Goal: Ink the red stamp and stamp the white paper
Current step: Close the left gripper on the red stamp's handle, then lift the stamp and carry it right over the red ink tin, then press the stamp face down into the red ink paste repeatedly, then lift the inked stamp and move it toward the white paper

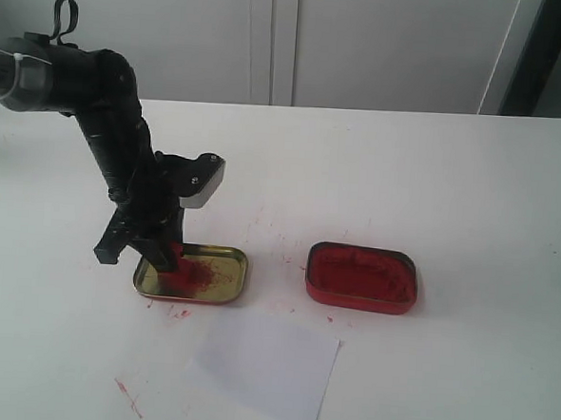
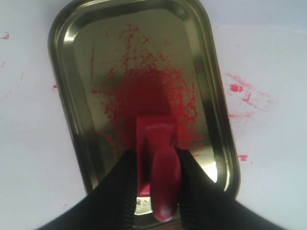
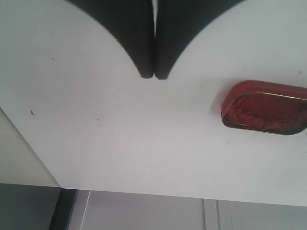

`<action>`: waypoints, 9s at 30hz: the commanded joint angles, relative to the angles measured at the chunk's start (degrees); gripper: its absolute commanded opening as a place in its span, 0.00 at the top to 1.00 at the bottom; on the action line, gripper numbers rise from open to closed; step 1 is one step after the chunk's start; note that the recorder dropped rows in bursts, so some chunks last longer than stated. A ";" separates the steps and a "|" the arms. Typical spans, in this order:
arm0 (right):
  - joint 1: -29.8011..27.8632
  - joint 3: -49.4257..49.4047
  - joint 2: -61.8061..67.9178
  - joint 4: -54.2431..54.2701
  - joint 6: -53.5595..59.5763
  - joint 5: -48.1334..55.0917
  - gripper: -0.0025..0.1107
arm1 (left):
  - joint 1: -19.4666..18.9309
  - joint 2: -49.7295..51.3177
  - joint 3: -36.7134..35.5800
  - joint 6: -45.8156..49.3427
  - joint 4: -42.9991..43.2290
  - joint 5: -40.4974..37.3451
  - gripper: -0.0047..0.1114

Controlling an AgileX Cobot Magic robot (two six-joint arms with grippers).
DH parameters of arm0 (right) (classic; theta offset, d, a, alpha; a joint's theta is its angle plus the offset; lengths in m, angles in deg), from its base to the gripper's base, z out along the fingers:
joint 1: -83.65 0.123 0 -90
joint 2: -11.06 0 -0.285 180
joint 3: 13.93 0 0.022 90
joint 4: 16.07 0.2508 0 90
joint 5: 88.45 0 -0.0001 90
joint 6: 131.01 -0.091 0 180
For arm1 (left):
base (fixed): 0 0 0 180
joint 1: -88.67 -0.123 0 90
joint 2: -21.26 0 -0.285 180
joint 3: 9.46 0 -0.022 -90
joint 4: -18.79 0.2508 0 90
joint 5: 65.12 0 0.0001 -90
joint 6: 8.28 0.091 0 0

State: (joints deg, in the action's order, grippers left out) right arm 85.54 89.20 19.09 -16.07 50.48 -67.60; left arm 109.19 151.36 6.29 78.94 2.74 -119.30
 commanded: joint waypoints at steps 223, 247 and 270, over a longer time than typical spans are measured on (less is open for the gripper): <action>-0.09 -0.34 -0.24 0.00 -1.07 -0.91 0.98 | 24.86 13.65 36.39 -52.96 8.91 -3.27 0.96; -0.09 -0.34 -0.24 0.00 -1.07 -0.91 0.98 | 24.86 13.65 36.39 -52.96 8.82 -2.99 0.96; -0.09 -0.34 -0.24 0.00 -1.07 -0.91 0.98 | 24.86 8.15 36.48 -54.43 9.02 -7.18 0.96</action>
State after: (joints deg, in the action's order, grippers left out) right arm 85.54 89.20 19.09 -16.07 49.67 -67.60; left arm 133.92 161.49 42.64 25.19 12.42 -123.67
